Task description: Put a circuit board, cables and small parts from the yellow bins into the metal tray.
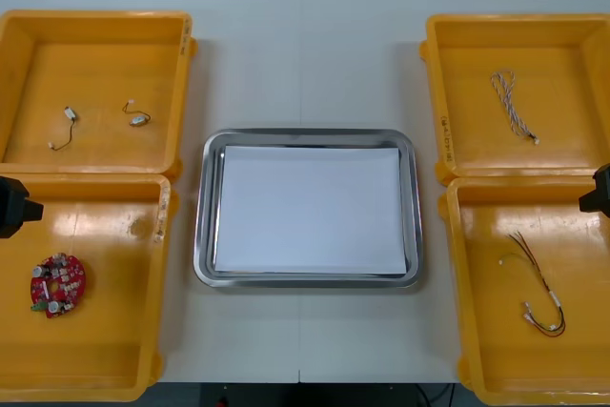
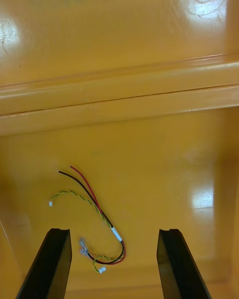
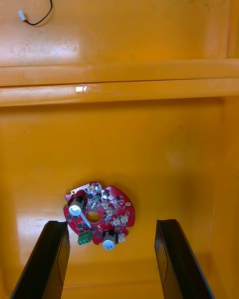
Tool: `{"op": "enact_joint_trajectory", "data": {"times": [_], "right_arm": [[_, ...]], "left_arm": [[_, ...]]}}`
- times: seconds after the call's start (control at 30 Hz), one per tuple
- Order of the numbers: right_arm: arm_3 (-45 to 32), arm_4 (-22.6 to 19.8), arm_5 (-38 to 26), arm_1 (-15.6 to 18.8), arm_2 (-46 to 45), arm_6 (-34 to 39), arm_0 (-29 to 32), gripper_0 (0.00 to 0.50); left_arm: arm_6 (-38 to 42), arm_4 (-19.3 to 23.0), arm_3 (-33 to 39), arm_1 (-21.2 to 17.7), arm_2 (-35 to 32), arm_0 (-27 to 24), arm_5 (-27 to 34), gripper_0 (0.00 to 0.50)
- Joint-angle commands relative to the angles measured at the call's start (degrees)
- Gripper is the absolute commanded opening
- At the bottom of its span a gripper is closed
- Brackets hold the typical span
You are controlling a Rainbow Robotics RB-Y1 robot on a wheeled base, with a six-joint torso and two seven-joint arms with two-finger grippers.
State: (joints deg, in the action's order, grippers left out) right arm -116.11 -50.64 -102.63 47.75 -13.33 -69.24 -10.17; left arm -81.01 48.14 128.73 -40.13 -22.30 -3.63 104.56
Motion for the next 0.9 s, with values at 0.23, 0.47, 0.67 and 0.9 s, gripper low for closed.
{"op": "enact_joint_trajectory", "data": {"times": [0.23, 0.47, 0.67, 0.9], "right_arm": [[-1.22, -0.25, -0.03, -0.03, -1.70, -3.27, 0.06, 0.500], [-1.22, -0.25, -0.03, -0.03, -1.70, -3.27, 0.06, 0.500], [-1.22, -0.25, -0.03, -0.03, -1.70, -3.27, 0.06, 0.500], [-1.22, -0.25, -0.03, -0.03, -1.70, -3.27, 0.06, 0.500]], "left_arm": [[-5.03, -0.51, 0.21, -2.50, 0.41, -1.64, 0.38, 0.500], [-5.03, -0.51, 0.21, -2.50, 0.41, -1.64, 0.38, 0.500], [-5.03, -0.51, 0.21, -2.50, 0.41, -1.64, 0.38, 0.500], [-5.03, -0.51, 0.21, -2.50, 0.41, -1.64, 0.38, 0.500]]}}
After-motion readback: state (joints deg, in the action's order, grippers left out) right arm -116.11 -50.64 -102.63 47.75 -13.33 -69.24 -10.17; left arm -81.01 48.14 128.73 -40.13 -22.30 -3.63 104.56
